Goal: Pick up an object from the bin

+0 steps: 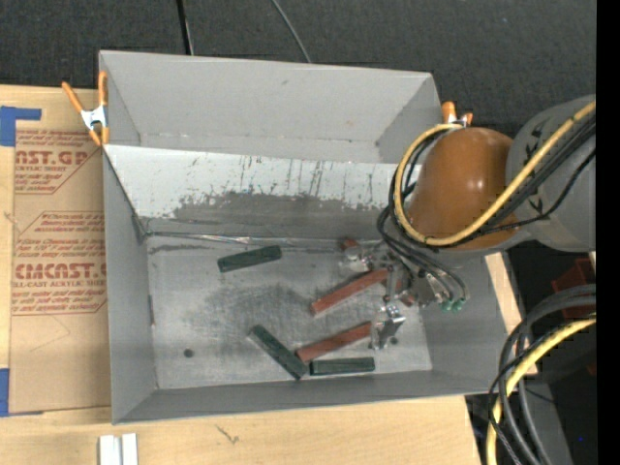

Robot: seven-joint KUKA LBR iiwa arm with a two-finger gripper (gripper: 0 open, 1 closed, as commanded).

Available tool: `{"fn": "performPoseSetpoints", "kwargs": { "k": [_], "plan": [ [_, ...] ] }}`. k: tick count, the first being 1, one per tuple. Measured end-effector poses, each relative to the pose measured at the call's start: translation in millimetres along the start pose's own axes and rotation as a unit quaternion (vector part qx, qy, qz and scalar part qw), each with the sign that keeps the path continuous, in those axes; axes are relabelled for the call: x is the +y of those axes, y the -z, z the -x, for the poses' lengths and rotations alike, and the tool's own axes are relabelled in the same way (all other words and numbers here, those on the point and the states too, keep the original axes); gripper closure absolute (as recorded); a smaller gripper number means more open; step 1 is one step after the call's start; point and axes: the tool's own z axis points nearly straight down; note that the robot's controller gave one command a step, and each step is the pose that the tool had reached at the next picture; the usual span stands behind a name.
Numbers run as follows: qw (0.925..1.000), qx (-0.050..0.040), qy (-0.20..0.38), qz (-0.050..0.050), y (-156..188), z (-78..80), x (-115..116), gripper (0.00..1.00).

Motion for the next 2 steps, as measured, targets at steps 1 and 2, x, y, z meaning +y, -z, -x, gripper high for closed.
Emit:
{"fn": "performPoseSetpoints", "kwargs": {
  "k": [1, 2],
  "plan": [
    [0.9975, -0.0049, 0.071, -0.003, -75.3, -4.3, 6.6, 1.00],
    [0.9975, -0.0049, 0.071, -0.003, -75.3, -4.3, 6.6, 1.00]
  ]
}}
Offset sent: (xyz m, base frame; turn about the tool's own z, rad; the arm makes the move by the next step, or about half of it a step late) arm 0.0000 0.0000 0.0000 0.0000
